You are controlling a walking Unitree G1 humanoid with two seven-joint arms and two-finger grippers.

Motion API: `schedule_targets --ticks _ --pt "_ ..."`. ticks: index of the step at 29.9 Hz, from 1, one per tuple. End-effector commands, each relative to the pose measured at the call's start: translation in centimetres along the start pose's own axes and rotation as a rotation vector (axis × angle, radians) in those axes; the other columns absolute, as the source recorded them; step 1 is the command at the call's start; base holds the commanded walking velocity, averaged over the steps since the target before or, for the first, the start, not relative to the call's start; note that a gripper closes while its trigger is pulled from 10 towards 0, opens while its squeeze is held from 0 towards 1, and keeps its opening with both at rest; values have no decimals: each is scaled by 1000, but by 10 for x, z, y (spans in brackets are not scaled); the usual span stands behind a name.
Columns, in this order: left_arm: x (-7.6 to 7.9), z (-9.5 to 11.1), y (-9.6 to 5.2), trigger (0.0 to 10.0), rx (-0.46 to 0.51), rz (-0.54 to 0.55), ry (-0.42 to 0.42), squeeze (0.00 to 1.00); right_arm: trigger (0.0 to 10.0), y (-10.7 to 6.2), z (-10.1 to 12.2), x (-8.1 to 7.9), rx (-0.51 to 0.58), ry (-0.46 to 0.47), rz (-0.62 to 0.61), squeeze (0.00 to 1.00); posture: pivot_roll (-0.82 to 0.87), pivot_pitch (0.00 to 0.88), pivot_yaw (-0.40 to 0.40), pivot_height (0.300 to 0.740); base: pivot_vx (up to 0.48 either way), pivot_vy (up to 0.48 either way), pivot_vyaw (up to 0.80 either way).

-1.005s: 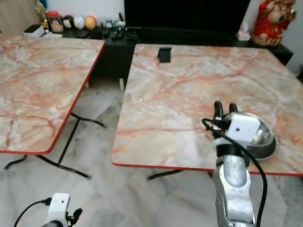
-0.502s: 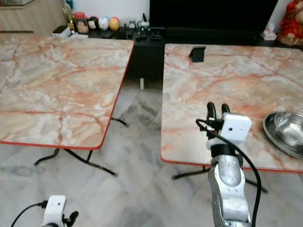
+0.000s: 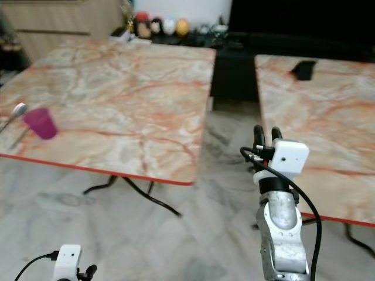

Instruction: Setting the table

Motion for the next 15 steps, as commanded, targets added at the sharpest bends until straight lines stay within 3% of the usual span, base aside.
schedule_targets --ticks 1,15 --pt "-3 1 0 10000 -7 5 5 0 10000 -3 -3 7 -12 -2 -28 0 10 59 1 740 0 420 0" --pt "-3 -5 -1 10000 -27 6 8 0 10000 -9 -6 13 -27 -22 -58 0 8 44 1 740 0 420 0"
Point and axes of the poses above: a point about 5 cm out from each wrist's last joint towards the gripper, its own y axis pointing out of the wrist towards the gripper, its own z axis along the axis of the wrist's last joint, x = y × z, the point moved 1 cm from there along y, pointing out of the wrist towards the gripper, and after that the axes turned 4 degrees about -y, right-handed, at the moved point
